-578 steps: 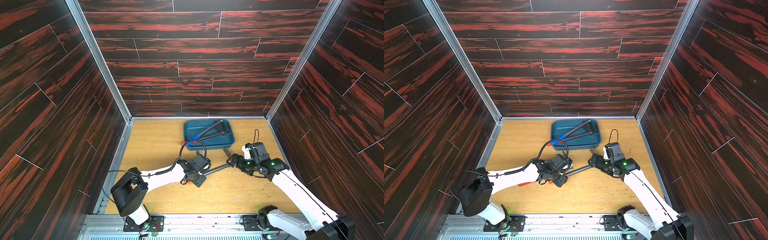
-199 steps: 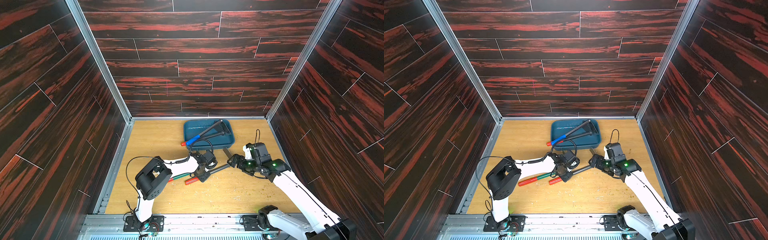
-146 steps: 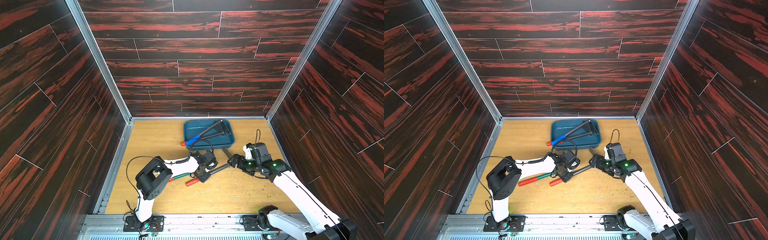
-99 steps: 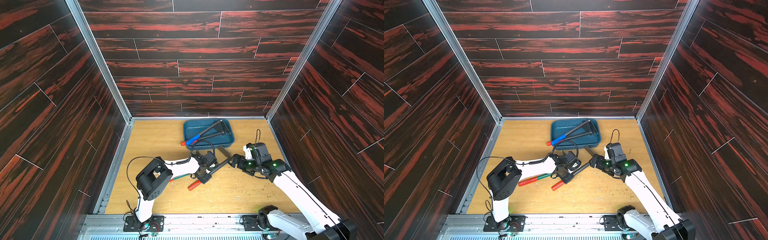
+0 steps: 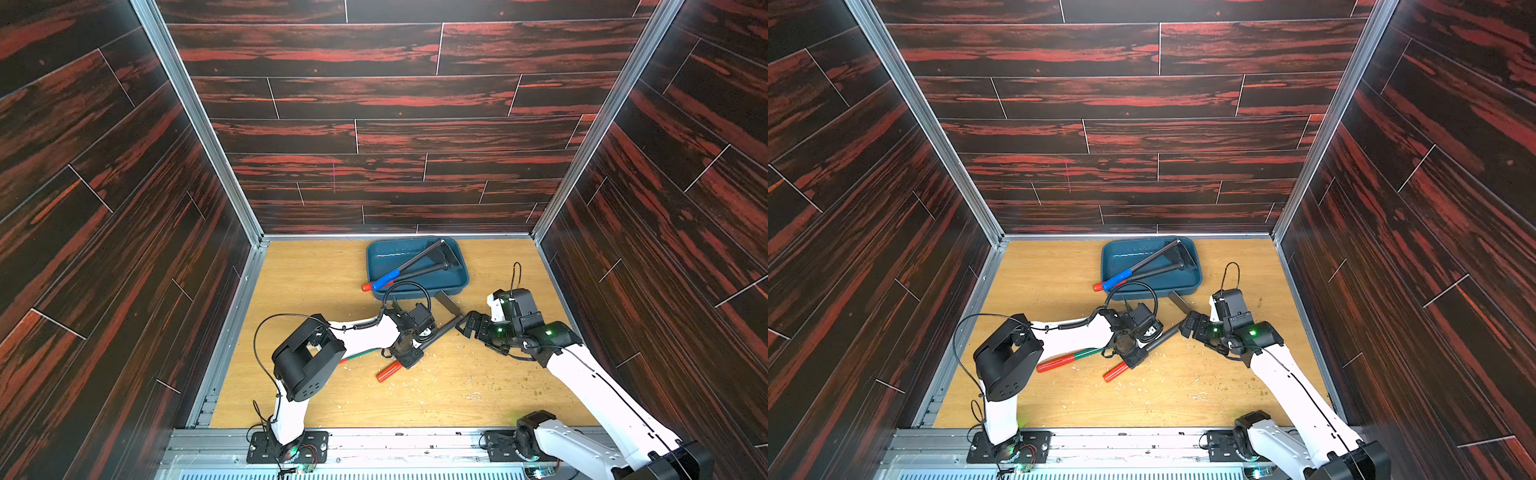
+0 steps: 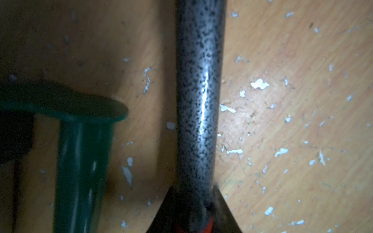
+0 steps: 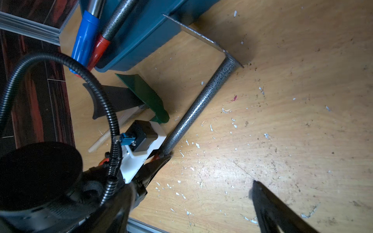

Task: Put the small hoe into the storage box
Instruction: Pick up the hoe from the center of the board.

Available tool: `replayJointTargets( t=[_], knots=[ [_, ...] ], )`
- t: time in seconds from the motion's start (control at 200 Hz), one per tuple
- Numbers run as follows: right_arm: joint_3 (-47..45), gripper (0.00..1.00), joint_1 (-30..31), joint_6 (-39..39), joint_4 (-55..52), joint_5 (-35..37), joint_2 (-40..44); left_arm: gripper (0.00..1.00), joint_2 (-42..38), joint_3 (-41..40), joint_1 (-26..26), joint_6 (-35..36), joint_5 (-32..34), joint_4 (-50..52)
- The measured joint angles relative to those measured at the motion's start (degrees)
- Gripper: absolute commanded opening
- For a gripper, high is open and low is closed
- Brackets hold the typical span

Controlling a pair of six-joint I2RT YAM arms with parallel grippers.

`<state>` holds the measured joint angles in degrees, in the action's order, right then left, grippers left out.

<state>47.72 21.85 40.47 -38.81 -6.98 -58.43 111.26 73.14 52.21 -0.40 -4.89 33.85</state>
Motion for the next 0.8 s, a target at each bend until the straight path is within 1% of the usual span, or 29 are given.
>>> replayJointTargets(
  t=[0.135, 0.416, 0.802],
  knots=[
    [-1.27, 0.92, 0.0, 2.27, 0.28, -0.13, 0.07, 0.0, -0.46, 0.52, 0.66, 0.42, 0.46, 1.57],
    [-3.56, 0.91, 0.0, 7.08, 1.33, -0.42, 0.07, 0.0, -3.91, 3.45, 1.64, 1.44, 1.57, 4.74],
    [-3.82, 0.91, 0.0, 8.61, 2.56, -0.68, 0.07, 0.0, -7.43, 5.22, 2.58, 1.92, 2.56, 6.49]
  ],
)
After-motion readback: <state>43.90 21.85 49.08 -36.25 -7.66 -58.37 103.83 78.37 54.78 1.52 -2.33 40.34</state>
